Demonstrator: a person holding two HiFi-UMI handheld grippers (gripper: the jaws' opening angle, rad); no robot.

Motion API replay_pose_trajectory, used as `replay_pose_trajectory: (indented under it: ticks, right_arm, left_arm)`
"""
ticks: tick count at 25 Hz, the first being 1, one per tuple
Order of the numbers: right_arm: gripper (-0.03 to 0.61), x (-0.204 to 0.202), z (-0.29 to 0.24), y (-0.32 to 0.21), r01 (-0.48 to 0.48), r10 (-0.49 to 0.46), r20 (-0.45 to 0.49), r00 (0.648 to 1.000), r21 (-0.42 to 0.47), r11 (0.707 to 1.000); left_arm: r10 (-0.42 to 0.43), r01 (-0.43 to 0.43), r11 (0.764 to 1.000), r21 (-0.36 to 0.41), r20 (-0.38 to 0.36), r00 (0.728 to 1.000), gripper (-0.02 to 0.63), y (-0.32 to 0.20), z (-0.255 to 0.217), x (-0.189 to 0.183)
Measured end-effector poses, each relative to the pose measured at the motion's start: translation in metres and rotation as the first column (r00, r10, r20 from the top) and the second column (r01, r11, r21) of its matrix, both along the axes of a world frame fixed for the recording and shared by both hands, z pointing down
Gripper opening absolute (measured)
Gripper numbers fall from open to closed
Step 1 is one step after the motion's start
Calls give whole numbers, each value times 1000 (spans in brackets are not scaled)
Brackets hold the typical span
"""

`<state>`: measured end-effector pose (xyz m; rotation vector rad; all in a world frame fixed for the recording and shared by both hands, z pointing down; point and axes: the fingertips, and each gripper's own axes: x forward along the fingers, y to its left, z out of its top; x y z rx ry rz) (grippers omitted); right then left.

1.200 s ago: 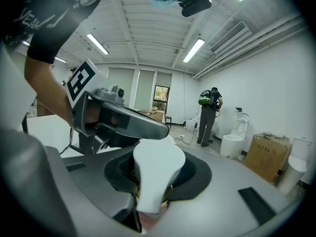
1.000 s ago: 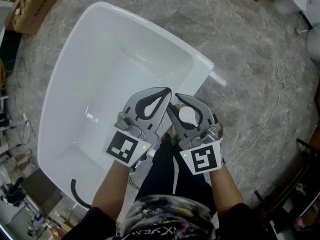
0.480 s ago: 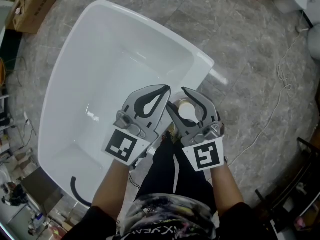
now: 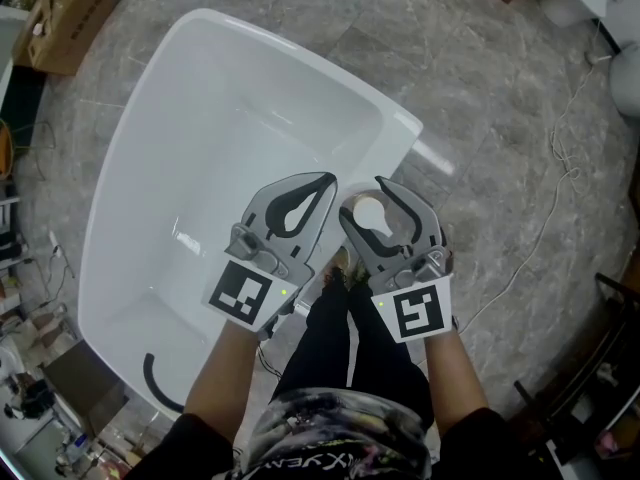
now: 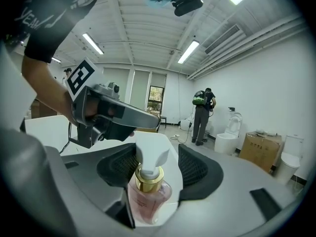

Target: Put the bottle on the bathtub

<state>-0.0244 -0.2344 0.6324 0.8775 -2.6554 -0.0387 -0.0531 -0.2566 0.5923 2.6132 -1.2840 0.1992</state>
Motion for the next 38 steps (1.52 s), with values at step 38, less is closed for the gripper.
replay_pose_trajectory:
  ticks: [38]
  right_arm:
    - [262,66,-205,123,-110,110,-5,994,50,993]
  left_arm:
    - [190,-192,981,25,52,980,14,120,-169,43]
